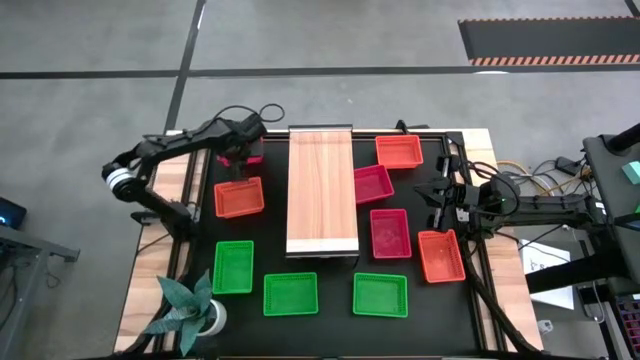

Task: Stack baskets on shelf by color
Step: Put the top red bin on the shelf

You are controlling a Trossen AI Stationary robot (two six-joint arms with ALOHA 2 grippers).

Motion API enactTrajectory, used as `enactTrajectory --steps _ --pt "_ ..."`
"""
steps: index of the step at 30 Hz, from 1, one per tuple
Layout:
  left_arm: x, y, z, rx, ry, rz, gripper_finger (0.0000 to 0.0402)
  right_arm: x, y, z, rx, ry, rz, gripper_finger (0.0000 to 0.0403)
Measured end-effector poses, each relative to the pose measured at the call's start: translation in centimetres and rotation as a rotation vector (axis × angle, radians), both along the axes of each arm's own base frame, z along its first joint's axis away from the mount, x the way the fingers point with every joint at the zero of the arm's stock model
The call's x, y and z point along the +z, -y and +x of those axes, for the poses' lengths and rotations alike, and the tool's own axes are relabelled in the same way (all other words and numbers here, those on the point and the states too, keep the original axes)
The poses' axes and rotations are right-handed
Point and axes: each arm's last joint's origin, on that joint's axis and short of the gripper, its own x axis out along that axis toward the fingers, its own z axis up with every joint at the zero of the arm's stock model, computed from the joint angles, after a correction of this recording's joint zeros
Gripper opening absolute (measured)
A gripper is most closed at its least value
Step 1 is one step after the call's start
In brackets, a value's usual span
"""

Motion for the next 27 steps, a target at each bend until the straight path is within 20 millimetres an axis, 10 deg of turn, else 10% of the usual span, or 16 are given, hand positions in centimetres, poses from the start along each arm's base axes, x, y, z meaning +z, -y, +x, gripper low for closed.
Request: enactTrajectory --steps 17,27 --pt "12.1 8.9 3.0 -0.118 0.215 0.31 0.0 0.0 0.0 0.0 0.0 0.0 0.0 0.0009" --pt "14.5 14.0 7.4 -0.24 0.418 0.291 0.0 0.0 0.0 0.0 0.001 0.0 0.004 0.0009"
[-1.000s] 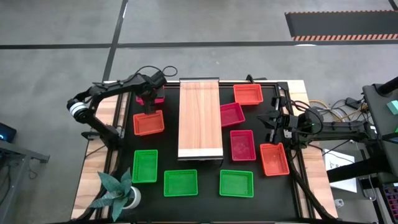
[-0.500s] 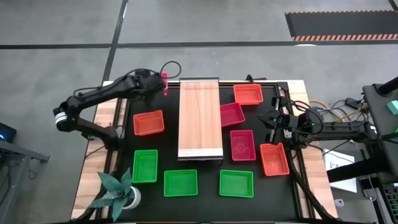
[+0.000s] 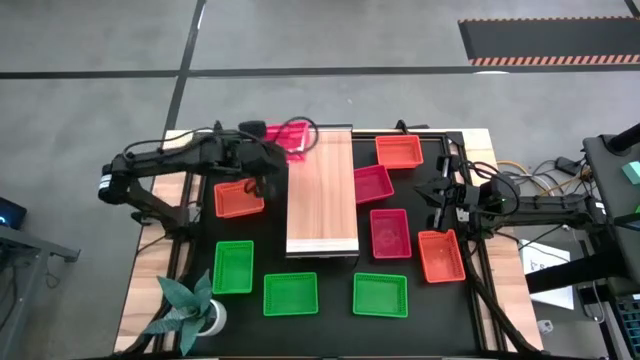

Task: Stack baskets on shelf by color
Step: Put the top red bin on the shelf

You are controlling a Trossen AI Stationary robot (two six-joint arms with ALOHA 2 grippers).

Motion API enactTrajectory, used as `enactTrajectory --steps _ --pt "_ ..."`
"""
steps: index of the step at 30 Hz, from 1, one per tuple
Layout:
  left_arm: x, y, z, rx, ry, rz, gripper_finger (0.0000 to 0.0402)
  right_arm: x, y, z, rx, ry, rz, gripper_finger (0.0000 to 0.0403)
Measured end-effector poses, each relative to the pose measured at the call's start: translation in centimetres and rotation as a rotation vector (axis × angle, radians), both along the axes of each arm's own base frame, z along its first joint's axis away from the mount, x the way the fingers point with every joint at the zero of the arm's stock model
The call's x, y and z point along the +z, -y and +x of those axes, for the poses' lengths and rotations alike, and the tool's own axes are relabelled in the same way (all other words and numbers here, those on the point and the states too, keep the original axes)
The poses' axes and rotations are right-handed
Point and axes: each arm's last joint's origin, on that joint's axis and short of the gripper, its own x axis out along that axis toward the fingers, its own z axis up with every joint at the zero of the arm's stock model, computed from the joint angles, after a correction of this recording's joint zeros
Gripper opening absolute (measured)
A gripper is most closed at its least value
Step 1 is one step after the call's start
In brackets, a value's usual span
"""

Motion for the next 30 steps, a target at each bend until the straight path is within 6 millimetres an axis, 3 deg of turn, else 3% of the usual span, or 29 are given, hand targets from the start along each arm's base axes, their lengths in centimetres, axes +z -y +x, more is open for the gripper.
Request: enactTrajectory --steps 6,14,22,30 --pt "-1.3 1.9 3.9 -0.073 0.058 -0.002 0.0 0.0 0.0 0.0 0.0 0.0 0.0 0.0009" --pt "-4.0 1.7 7.7 -0.084 -0.031 0.004 0.0 0.0 0.0 0.0 0.0 0.0 0.0 0.0009" --pt "-4.6 1.5 8.8 -0.086 -0.027 0.013 0.0008 0.0 0.0 0.0 0.0 -0.001 0.0 0.0009" --pt "-4.5 1.0 9.0 -0.089 -0.017 0.024 0.007 0.0 0.0 0.0 -0.001 -0.001 -0.003 0.0009"
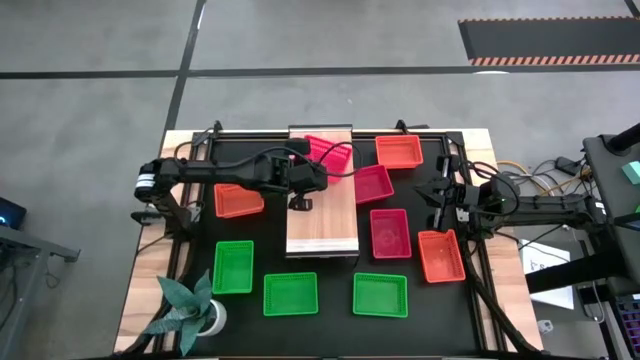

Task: Stack baskets on shelf by color
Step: Put the top red bin on the shelf

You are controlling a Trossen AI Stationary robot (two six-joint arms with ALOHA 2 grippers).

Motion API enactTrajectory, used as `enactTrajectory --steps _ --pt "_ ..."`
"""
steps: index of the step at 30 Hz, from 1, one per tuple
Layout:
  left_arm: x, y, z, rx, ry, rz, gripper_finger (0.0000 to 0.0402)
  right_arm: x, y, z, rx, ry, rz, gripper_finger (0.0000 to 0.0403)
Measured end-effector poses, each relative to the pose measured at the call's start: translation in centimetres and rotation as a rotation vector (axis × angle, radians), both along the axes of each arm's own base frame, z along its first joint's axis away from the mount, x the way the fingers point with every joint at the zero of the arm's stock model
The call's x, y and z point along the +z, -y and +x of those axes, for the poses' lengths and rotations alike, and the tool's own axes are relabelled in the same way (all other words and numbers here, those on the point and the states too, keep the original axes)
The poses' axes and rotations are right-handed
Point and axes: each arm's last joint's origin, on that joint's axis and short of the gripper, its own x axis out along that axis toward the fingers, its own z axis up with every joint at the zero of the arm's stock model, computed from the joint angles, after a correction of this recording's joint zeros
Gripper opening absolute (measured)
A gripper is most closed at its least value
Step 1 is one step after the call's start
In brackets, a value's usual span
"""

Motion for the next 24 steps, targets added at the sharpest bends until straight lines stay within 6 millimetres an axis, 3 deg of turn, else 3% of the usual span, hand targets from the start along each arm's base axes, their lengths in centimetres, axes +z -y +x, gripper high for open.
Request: enactTrajectory --steps 5,14,24 --pt "0.7 0.3 0.0 -0.043 -0.006 0.022 0.0091 0.0 0.0 0.0 0.0 0.0 0.001 0.0009" --pt "3.8 2.4 0.0 -0.106 0.101 0.013 0.0094 0.0 0.0 0.0 0.0 0.0 0.0 0.0009" --pt "2.7 6.2 0.1 -0.438 0.072 -0.347 0.0093 0.0 0.0 0.0 -0.003 0.0 -0.007 0.0009"
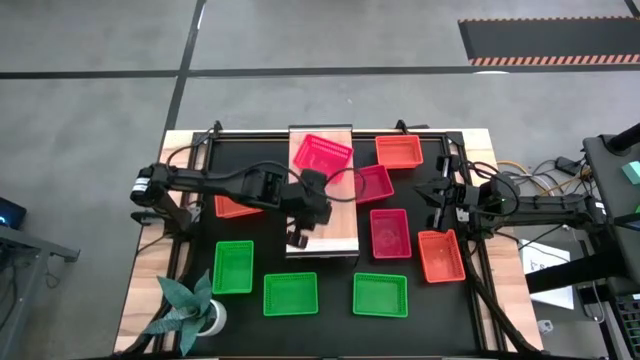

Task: Stack baskets on shelf by color
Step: Put the top red bin on the shelf

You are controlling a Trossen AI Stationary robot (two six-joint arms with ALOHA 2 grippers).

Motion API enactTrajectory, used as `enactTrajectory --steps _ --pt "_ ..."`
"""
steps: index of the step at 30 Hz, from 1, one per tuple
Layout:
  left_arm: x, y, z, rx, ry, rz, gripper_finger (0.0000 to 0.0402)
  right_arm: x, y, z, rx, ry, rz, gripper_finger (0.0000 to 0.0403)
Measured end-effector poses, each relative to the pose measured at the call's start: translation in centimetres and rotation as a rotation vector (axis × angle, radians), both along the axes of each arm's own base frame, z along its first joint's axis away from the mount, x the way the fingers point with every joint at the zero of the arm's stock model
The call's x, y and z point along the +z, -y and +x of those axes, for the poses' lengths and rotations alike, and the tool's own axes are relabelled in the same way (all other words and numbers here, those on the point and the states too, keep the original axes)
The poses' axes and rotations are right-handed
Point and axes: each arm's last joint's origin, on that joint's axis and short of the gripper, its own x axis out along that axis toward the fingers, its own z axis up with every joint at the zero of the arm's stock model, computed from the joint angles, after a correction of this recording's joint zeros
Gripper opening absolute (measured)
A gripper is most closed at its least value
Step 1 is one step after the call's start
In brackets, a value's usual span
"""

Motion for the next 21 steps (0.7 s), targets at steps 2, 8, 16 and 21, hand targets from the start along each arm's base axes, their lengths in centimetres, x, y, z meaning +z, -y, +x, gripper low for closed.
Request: enactTrajectory --steps 2,8,16,21 --pt "-0.5 0.2 0.0 -0.007 -0.016 0.0 0.0093 0.0 0.0 0.0 0.0 0.0 0.0 0.0009" --pt "-2.5 -0.3 0.2 0.052 -0.045 0.075 0.0093 0.0 0.0 0.0 -0.002 0.0 -0.006 0.0009" --pt "-3.9 -3.8 0.9 0.259 0.009 0.277 0.0092 0.0 0.0 0.0 -0.003 0.001 -0.009 0.0009" --pt "-5.0 -5.4 1.2 0.258 0.019 0.236 0.0092 0.0 0.0 0.0 -0.004 0.001 -0.012 0.0009"
